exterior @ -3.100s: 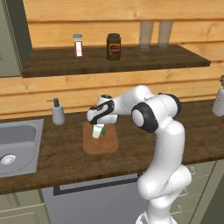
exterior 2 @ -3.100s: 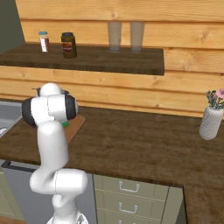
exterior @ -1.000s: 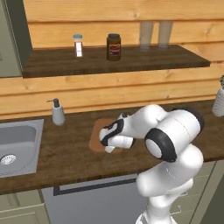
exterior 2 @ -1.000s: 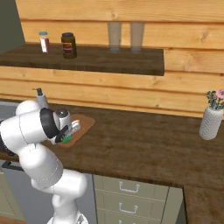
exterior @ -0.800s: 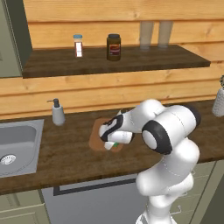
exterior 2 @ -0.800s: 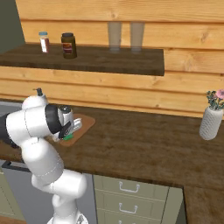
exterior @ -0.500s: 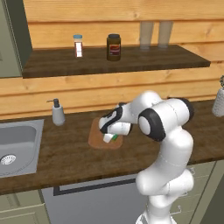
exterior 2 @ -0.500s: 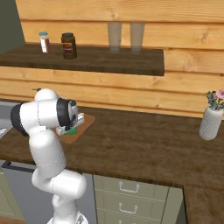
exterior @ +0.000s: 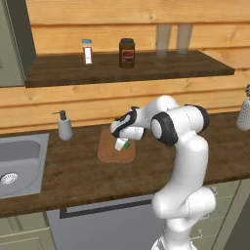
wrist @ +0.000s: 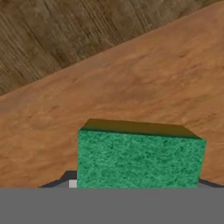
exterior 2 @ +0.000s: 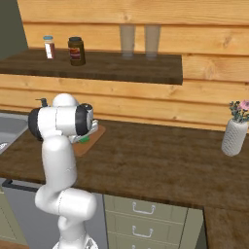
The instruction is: Pick up the sponge from the counter and clean the cutting board by briefly scrubbing or pressing down on the cutting board. Once finished, release the sponge.
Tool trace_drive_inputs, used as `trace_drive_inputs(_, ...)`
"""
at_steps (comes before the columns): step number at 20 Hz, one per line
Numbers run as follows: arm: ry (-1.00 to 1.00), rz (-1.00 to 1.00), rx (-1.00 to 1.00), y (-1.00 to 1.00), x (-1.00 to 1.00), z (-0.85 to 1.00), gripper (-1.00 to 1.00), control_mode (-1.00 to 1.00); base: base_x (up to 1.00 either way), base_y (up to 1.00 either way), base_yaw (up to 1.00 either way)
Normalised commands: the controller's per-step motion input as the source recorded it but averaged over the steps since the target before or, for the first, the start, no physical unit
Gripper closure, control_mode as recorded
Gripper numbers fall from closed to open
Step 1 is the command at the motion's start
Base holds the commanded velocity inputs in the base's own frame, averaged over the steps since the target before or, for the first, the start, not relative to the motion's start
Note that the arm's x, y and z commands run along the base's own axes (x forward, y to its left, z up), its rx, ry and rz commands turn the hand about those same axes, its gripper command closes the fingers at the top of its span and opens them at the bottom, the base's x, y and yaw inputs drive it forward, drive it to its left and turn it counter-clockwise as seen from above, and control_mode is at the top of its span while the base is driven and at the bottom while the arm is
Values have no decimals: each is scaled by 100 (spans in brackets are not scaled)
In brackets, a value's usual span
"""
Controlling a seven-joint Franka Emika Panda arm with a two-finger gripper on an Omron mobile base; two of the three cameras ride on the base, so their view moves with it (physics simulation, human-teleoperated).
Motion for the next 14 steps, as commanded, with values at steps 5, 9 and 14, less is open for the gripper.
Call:
trace_drive_inputs(5,-25,-5,3,-42,32,-59,100,-100,0,0,0)
trace_drive_inputs(9,-37,-11,0,-7,2,-94,100,-100,0,0,0)
trace_drive_inputs(14,-51,-10,0,-13,6,-94,100,-100,0,0,0)
